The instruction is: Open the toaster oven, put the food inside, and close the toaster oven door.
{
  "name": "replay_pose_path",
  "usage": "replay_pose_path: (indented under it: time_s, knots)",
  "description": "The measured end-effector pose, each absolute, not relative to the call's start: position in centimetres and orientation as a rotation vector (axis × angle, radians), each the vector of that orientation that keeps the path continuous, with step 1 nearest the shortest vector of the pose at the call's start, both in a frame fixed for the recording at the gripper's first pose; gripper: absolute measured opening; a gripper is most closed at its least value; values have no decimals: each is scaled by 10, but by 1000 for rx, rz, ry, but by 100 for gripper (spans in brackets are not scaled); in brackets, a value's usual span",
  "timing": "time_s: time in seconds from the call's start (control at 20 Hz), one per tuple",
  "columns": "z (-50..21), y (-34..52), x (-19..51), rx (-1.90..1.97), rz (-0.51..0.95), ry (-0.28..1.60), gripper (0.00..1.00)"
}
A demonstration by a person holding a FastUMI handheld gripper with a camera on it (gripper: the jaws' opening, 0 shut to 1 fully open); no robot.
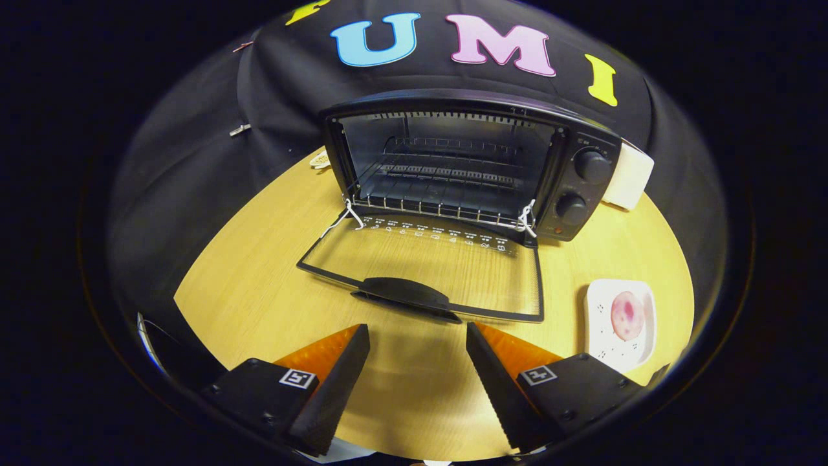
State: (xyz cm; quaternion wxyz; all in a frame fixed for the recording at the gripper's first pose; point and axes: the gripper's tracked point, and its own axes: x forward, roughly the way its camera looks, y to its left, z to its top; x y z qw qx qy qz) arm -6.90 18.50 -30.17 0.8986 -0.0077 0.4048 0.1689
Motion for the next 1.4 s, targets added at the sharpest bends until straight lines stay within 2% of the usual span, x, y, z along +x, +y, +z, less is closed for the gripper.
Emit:
replay_pose_path:
  time_s: [0.45, 0.85, 1.4]
  knots:
    - [-238, 69, -53, 95, 279, 773, 99]
    - [-246, -63, -42, 188, 179, 861, 99]
    - [-309, -136, -38, 240, 260, 1037, 99]
